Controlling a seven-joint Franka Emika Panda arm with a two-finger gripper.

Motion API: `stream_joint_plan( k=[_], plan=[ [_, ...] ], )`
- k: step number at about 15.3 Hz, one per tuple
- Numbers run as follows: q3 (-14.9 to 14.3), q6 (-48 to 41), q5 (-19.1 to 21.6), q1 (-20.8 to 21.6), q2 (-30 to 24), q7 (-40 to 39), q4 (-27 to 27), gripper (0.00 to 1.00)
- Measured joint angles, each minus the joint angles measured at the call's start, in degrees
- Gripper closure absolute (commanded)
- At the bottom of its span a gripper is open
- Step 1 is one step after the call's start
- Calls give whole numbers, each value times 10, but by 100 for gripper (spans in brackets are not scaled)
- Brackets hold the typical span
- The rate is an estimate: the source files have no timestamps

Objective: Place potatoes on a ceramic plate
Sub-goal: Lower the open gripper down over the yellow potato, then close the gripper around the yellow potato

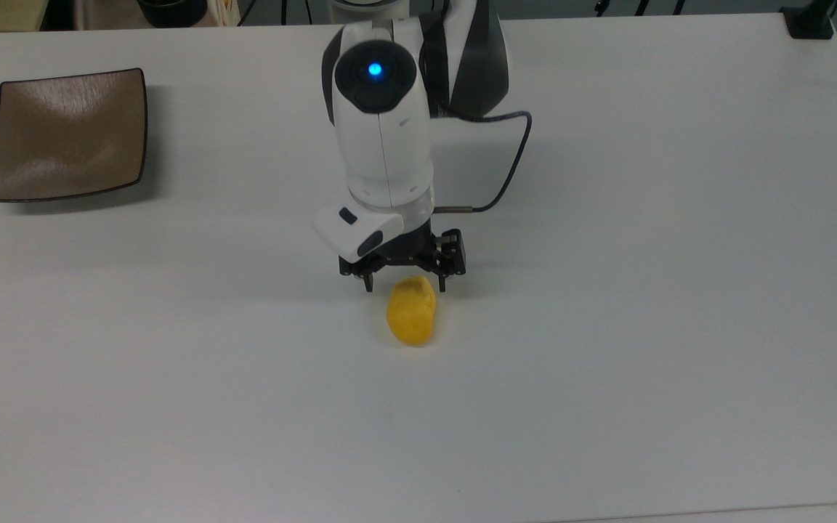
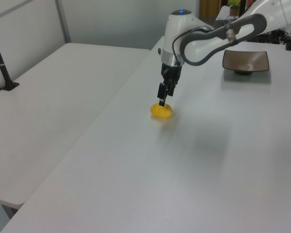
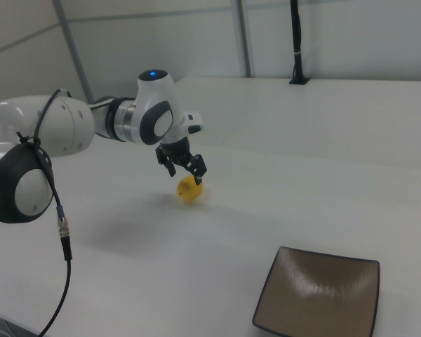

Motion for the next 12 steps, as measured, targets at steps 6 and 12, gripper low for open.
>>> stream_joint_plan(
  k=[6, 12],
  plan=[
    [0, 18, -4, 12, 41, 0, 19, 0],
    [0, 26, -28, 17, 60, 6, 31, 43]
  ],
)
